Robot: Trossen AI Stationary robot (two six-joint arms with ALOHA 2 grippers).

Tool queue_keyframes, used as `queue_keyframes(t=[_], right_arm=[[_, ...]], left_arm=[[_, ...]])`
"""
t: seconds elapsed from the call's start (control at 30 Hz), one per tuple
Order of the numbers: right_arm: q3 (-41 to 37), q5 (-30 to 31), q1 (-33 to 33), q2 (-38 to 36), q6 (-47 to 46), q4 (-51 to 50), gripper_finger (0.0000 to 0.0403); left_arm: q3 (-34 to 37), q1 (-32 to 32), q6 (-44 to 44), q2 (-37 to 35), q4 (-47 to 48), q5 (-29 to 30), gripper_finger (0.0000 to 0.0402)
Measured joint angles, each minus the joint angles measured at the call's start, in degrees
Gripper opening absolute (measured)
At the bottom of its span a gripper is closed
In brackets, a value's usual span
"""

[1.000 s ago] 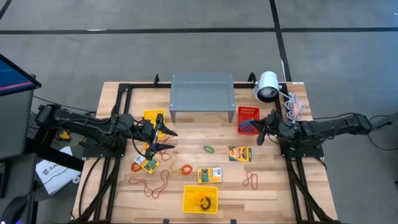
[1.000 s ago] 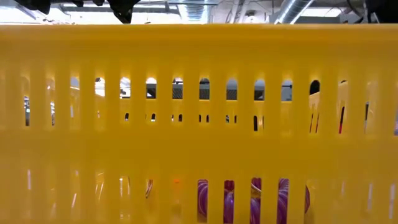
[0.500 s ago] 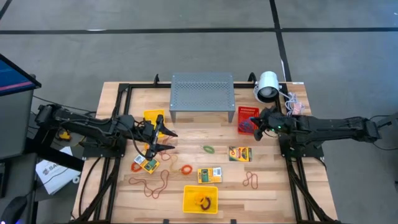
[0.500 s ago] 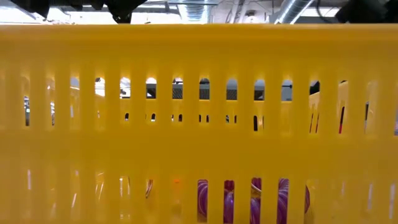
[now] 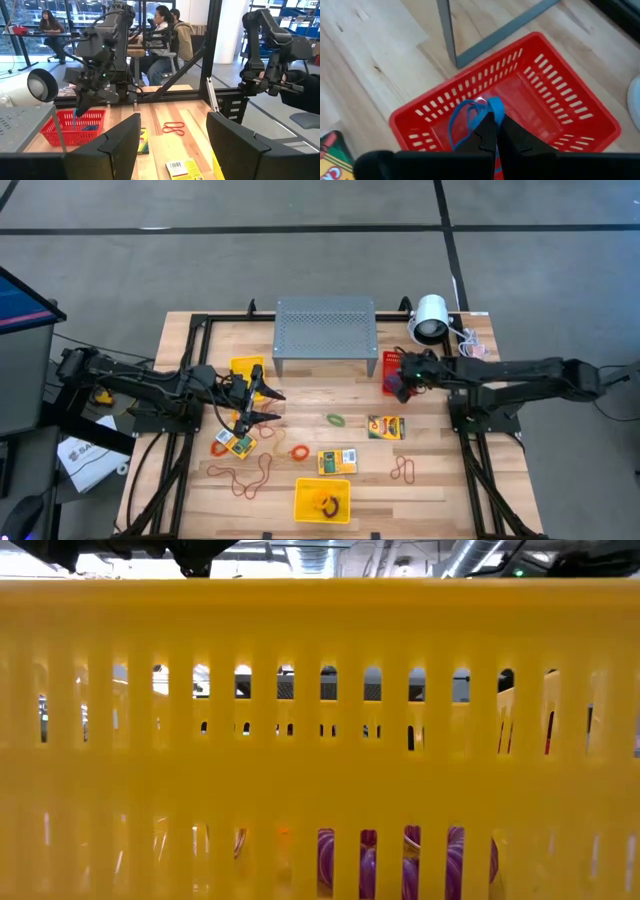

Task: Pick & Place Office Desk Supplies
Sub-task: Put the blue rubber band into the red bin

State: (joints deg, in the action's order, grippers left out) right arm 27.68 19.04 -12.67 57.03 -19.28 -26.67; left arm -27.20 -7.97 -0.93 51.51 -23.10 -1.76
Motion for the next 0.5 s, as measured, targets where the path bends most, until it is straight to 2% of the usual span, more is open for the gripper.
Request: queue_keyframes(t=[0.17, 0.5], right_arm=[[1.99, -4.30, -2.12, 4.53, -0.08, -2.15, 0.0002], [2.25, -5.73, -4.02, 9.03, -0.74, -1.29, 0.0011]], left_arm=[[0.00, 0.00, 0.00, 0.00, 0.16, 0.00, 0.0222], [0.00, 0.00, 0.00, 0.00, 0.28, 0.00, 0.0222]])
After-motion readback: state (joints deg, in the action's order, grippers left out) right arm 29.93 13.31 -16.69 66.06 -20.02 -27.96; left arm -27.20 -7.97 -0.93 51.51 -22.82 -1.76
